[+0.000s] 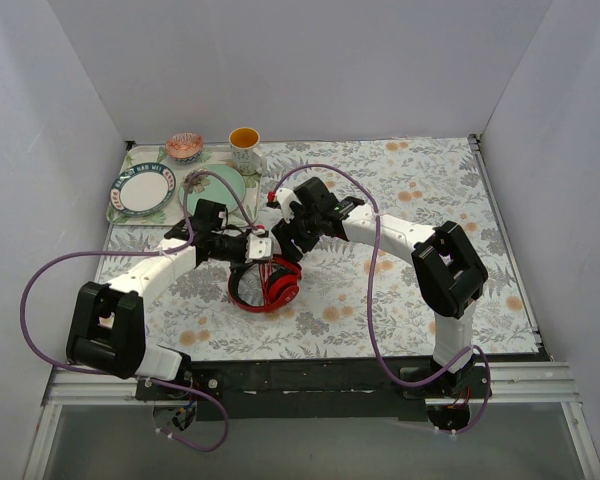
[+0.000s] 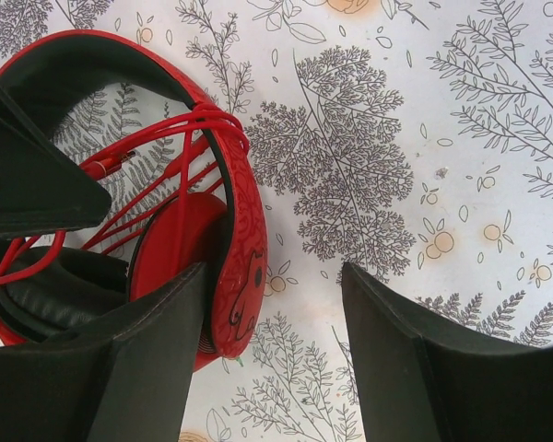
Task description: Wrap the headphones
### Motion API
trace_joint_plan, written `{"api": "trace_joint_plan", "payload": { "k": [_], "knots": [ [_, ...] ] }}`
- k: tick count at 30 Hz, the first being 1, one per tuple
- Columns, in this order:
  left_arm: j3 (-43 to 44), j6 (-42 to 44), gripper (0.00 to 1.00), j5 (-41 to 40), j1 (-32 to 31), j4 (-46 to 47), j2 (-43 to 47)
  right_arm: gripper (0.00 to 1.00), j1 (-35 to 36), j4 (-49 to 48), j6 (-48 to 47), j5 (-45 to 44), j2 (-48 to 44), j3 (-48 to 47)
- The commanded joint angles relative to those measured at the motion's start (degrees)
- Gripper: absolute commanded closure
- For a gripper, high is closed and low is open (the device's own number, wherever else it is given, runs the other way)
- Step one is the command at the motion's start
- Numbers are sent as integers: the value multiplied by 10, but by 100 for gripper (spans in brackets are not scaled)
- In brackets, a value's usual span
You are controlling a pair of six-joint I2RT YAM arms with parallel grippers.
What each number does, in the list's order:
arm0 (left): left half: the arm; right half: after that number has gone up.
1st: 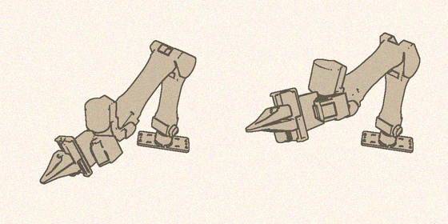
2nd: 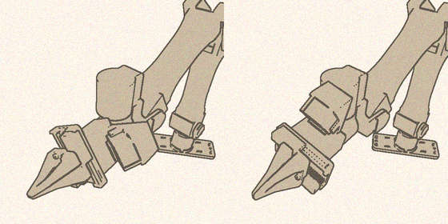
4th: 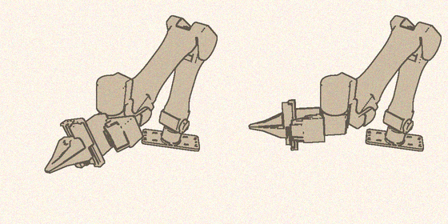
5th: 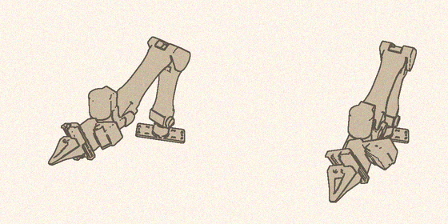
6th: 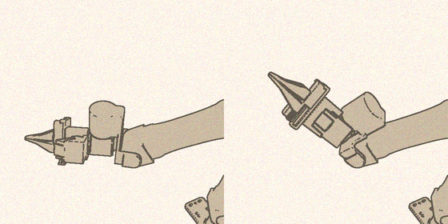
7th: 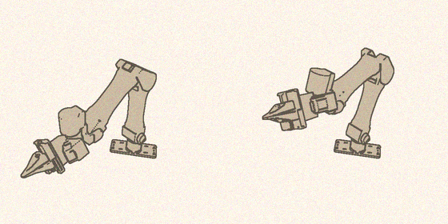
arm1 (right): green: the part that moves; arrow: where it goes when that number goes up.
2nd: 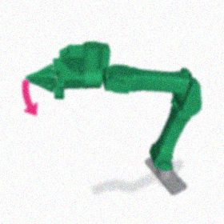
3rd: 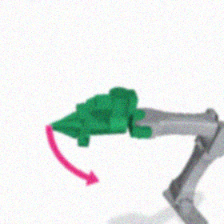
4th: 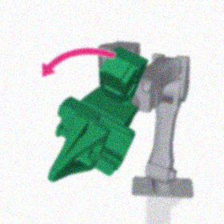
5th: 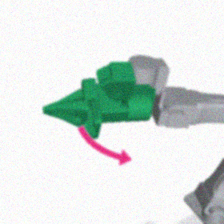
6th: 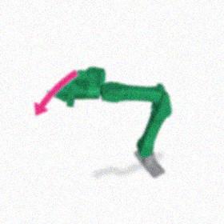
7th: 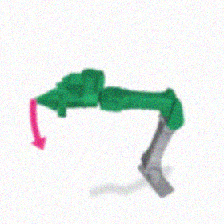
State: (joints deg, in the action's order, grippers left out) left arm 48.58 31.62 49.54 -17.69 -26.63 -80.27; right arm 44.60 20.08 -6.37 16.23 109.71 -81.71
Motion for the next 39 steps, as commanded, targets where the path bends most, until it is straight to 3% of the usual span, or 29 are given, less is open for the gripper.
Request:
{"api": "trace_joint_plan", "payload": {
  "k": [1,6,12,20,27,33,39],
  "knots": [
    [31,-3,100,-51,-14,-13,2,32,2,40,-13,-2,16,-13],
    [29,-1,100,-126,-51,-12,-3,33,2,37,-11,-1,17,-9],
    [16,16,100,-128,-70,10,17,33,2,37,-11,-1,17,-8],
    [51,20,100,-226,-110,-8,-4,33,2,37,-8,-1,22,-12],
    [84,-26,100,-148,-115,-33,-7,33,2,37,-7,3,26,-12],
    [71,-7,100,-204,-115,-35,-7,34,2,37,-10,0,19,-7],
    [79,-26,100,-174,-115,-68,-13,34,2,43,-9,3,24,-12]
  ]
}}
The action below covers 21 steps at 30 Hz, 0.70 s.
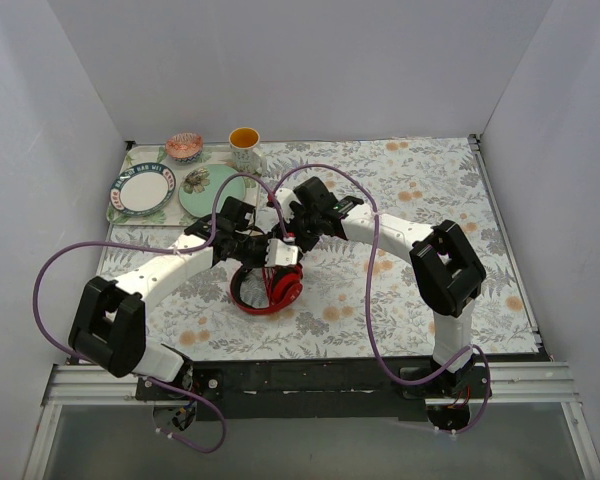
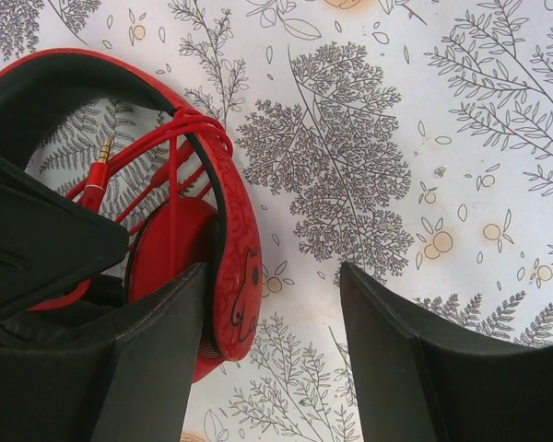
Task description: Wrap the headphones
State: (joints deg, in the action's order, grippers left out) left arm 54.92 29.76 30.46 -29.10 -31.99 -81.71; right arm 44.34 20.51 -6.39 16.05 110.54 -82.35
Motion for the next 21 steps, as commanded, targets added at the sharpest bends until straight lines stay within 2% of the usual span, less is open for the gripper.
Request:
{"api": "trace_joint_plan", "payload": {
  "k": [1,10,17,21],
  "knots": [
    [14,-13,100,27,-1,-12,2,34,5,37,-9,5,15,-6],
    [10,-27,100,60,-2,49,3,34,5,41,-11,2,18,-9],
    [7,-33,100,73,-2,51,-5,34,5,44,-12,3,25,-12],
    [-3,-19,100,46,-1,42,1,34,5,46,-13,1,23,-12]
  ]
}}
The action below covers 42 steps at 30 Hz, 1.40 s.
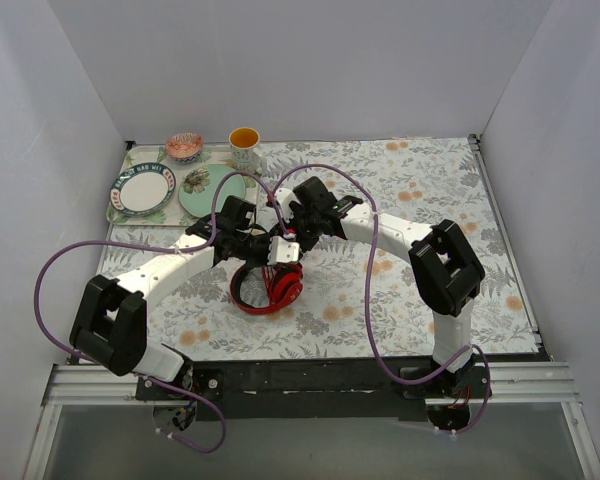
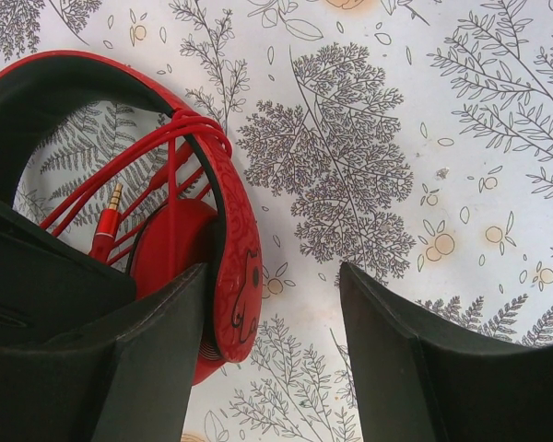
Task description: Wrap the headphones
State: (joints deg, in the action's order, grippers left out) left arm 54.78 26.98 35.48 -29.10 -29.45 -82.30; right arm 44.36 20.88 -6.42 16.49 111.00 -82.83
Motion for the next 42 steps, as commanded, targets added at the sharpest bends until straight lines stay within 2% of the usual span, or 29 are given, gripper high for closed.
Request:
{"api": "trace_joint_plan", "payload": {
  "k": [1,8,14,24,34,35,36,37,40,42],
  "knots": [
    [-2,9,100,-15,-2,11,7,34,5,42,-14,-2,19,-7],
    [19,-3,100,-38,-1,-44,-17,34,5,40,-11,0,20,-9],
    [13,-3,100,-20,-2,-23,-8,34,5,43,-13,-4,17,-8],
    [20,4,100,-90,-1,-52,-25,35,5,40,-13,0,17,-4],
    [10,-9,100,-110,-1,-45,-41,34,5,39,-12,-3,10,-1],
    [10,-11,96,-111,0,-43,-41,34,5,39,-13,-4,9,-1],
    [10,-15,84,-111,0,-40,-42,34,5,40,-12,-5,8,-2],
    [10,-24,80,-110,0,-35,-41,34,4,42,-13,-5,8,-2],
    [16,-34,70,-93,0,-32,-31,34,5,41,-13,-4,7,-2],
    [19,-40,69,-77,0,-25,-24,35,5,41,-11,-4,8,-4]
  ]
}}
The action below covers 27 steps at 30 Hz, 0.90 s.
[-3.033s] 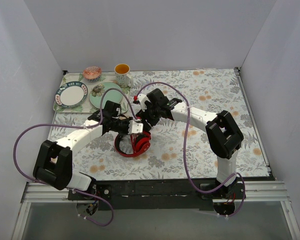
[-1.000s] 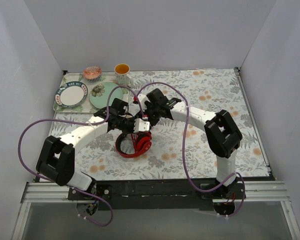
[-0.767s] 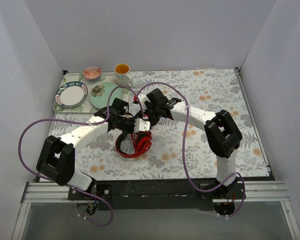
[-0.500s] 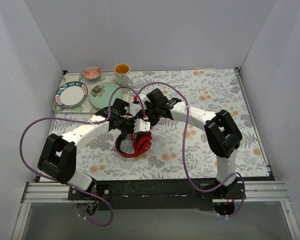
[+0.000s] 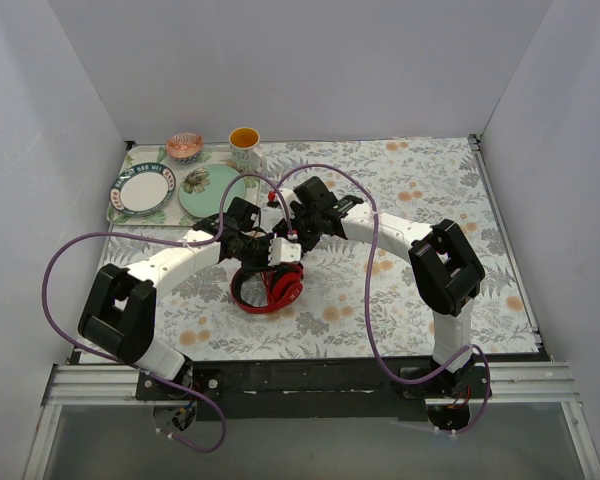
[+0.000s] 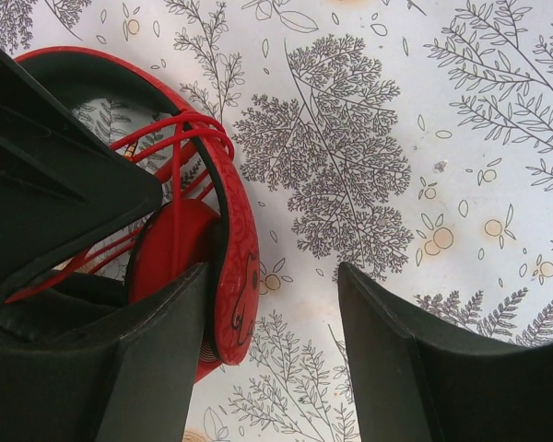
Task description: Wrap the headphones
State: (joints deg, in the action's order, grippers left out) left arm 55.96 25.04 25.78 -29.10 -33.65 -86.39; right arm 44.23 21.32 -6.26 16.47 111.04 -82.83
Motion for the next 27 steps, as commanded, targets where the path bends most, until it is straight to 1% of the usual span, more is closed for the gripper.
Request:
{"api": "trace_joint_plan", "payload": {
  "k": [1,4,9,13,17,18,20,24,27],
  "knots": [
    [7,-23,69,23,1,20,22,35,6,36,-13,-3,8,-4],
    [9,-28,69,29,1,24,25,35,6,37,-13,-2,8,-5],
    [16,-39,64,36,2,27,30,35,6,40,-14,-4,8,-8],
    [13,-32,67,29,5,24,31,36,8,36,-12,5,-8,-8],
    [10,-27,68,30,12,17,32,34,8,-31,-1,45,-67,34],
    [10,-27,68,31,14,17,33,34,8,-56,11,51,-74,39],
    [10,-28,67,38,22,19,36,34,7,-66,19,61,-87,43],
    [5,-27,68,52,29,16,39,32,7,-129,51,75,-108,65],
    [-1,-27,67,53,30,19,37,32,9,-109,51,69,-92,30]
  ]
}}
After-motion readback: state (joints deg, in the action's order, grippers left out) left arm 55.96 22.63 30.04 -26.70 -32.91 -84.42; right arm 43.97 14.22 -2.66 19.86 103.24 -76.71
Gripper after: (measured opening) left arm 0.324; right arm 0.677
